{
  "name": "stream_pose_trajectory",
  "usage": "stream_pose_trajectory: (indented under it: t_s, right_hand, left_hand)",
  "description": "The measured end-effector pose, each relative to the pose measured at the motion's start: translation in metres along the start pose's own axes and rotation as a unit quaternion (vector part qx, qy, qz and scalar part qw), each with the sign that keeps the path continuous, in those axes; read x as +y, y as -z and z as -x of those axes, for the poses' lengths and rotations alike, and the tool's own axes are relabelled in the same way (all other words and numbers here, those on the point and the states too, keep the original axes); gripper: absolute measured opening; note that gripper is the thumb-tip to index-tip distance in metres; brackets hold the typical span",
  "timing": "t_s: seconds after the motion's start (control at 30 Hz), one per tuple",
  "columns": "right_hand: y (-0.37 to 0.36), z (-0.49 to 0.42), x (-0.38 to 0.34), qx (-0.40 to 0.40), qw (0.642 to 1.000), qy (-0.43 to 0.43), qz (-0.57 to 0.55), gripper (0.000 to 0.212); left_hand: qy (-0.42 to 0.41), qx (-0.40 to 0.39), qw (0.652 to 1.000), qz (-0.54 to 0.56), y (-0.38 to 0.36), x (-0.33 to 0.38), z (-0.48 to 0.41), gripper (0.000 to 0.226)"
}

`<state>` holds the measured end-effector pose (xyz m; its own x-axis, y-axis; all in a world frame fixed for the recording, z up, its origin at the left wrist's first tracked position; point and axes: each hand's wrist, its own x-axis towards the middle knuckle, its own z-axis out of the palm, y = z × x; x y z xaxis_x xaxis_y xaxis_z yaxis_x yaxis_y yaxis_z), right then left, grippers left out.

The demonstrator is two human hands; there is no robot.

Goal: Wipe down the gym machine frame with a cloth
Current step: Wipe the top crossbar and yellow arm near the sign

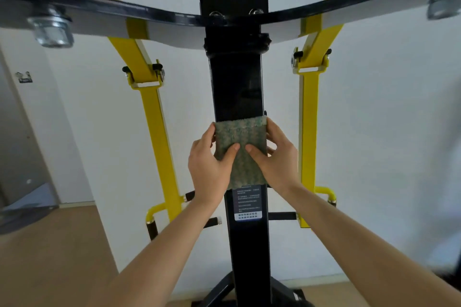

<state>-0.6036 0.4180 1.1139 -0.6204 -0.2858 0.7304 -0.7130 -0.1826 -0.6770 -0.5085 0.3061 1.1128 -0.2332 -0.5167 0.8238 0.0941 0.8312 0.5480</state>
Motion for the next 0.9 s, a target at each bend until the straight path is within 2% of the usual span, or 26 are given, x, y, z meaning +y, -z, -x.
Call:
stream_pose_trajectory:
  t_s: [0.47,0.7,0.9]
  right_hand:
    - [-0.008,0.114,0.085,-0.039,0.991,-0.128,0.001,0.076]
    - [-0.014,0.166,0.122,-0.04,0.979,-0.199,0.012,0.08]
    - [-0.018,0.197,0.14,-0.04,0.966,-0.255,0.024,0.073]
  left_hand:
    - [0.077,-0.078,0.994,-0.01,-0.007,-0.067,0.126,0.069]
    - [0.122,-0.089,0.989,-0.009,-0.014,-0.098,0.183,0.061]
    - [0.179,-0.093,0.979,0.002,-0.018,-0.114,0.221,0.054]
